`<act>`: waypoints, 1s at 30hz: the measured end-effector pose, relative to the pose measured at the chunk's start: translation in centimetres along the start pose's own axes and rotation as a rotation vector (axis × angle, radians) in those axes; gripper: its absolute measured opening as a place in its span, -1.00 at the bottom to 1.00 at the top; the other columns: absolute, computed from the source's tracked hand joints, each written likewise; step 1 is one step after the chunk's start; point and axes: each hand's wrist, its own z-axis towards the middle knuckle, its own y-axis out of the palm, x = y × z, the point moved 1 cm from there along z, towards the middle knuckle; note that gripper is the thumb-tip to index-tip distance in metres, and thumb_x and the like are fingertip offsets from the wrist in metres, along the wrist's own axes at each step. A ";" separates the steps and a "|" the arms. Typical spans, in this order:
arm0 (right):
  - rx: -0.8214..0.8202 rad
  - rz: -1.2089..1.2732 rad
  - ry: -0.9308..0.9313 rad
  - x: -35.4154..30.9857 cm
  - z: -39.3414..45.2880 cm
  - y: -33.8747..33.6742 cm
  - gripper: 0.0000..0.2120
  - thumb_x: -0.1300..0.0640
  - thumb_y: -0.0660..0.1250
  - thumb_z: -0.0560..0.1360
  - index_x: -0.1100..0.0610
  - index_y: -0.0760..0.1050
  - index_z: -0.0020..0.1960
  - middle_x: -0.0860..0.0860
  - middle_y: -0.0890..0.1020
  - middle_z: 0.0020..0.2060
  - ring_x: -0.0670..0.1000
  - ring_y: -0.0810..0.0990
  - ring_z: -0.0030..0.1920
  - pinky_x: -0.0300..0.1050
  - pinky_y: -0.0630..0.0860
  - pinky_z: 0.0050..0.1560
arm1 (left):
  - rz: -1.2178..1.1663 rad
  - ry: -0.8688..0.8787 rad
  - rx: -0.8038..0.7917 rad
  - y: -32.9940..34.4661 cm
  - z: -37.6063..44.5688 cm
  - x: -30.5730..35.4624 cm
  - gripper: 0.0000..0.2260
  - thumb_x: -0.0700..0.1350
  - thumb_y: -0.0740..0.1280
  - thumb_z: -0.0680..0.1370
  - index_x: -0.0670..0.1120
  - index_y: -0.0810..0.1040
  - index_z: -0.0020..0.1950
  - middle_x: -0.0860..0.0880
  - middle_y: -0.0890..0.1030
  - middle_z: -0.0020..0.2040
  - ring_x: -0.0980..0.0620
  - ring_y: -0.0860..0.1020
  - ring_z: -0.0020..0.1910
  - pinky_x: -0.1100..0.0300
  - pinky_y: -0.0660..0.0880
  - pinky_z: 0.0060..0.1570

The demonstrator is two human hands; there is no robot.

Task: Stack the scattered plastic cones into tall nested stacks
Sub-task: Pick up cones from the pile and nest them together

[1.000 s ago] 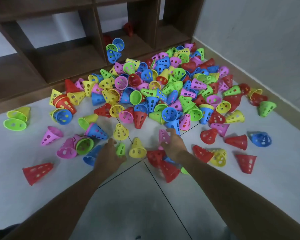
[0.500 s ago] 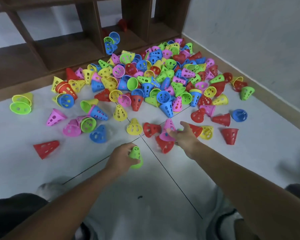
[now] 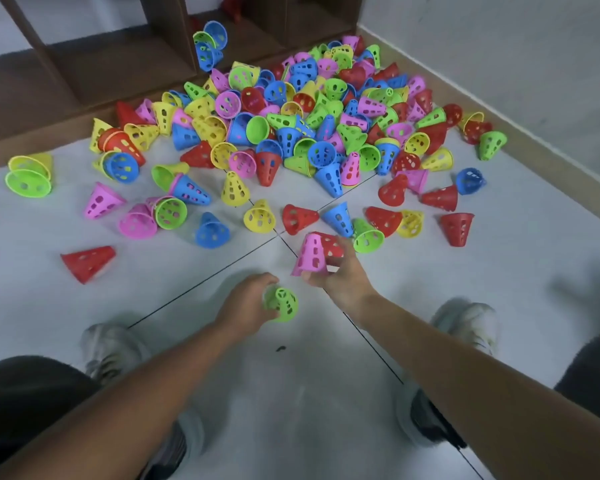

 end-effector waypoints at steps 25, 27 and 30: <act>-0.186 -0.845 -0.109 -3.3 -0.6 2.9 -0.43 0.09 0.44 0.49 0.04 0.32 0.44 0.03 0.44 0.30 0.05 0.48 0.27 -0.14 0.45 0.20 | 0.609 0.197 -0.304 -21.0 0.6 4.8 -0.72 0.02 0.45 0.52 -0.05 0.57 0.17 0.04 0.59 0.14 0.05 0.53 0.08 0.19 0.46 0.12; -0.175 -0.930 -0.129 -6.2 -0.2 1.6 -0.45 0.05 0.43 0.50 0.04 0.33 0.43 0.03 0.47 0.28 0.07 0.48 0.26 -0.08 0.47 0.20 | 0.598 0.214 -0.332 -22.0 0.5 5.9 -0.73 0.04 0.45 0.51 -0.02 0.58 0.15 0.08 0.60 0.13 0.08 0.54 0.07 0.20 0.48 0.12; -0.162 -0.987 -0.149 -9.8 0.3 -0.1 -0.53 0.05 0.38 0.53 0.06 0.36 0.40 0.02 0.53 0.19 0.07 0.53 0.19 -0.07 0.51 0.17 | 0.584 0.246 -0.359 -22.9 0.6 7.1 -0.76 0.05 0.43 0.52 -0.02 0.58 0.13 0.11 0.59 0.08 0.09 0.56 0.07 0.26 0.48 0.04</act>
